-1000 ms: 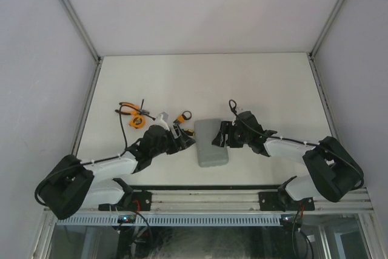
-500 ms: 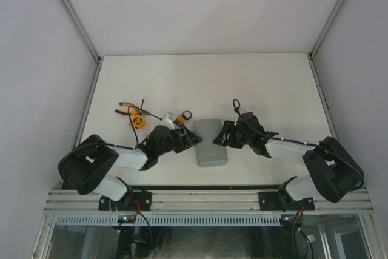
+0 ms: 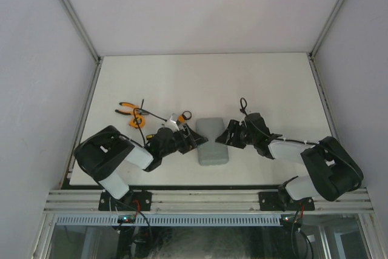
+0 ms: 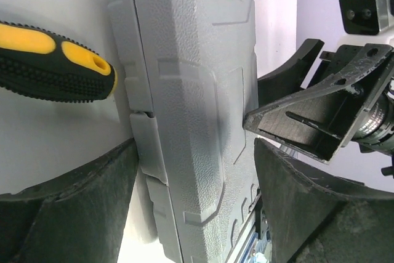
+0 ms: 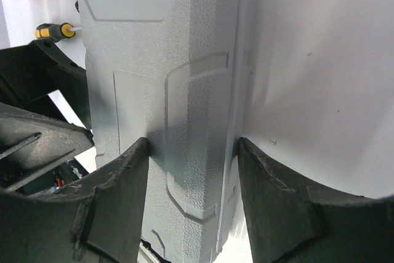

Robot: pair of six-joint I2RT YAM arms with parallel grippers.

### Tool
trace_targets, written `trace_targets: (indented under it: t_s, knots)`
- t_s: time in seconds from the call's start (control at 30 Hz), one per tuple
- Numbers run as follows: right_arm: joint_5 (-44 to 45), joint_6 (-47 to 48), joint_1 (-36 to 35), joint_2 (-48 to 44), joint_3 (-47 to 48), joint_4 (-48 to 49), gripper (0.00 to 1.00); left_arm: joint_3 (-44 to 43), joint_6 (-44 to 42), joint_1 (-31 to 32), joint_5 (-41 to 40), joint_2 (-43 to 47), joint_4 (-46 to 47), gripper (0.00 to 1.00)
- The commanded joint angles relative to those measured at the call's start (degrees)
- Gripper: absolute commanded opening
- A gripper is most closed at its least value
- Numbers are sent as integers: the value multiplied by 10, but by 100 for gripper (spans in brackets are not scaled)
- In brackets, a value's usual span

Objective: Sort the tools into containers
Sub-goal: Open the storage box at the center of the board.

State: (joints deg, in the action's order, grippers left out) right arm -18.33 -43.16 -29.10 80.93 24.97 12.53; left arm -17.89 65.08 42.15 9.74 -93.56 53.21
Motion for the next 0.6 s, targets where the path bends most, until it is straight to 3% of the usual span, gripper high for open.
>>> trace_targets:
  t_s: [0.0,0.33,0.57]
  knots:
    - [55,-1,24,43,-54,-100,20,8,20,19,19,-21,47,80]
    - [7,-54,89,39,-137,4,11,-2,24,20,18,-33,46,82]
    - [-12,-62,103,41,-144,23,9,-28,24,32,28,-47,46,83]
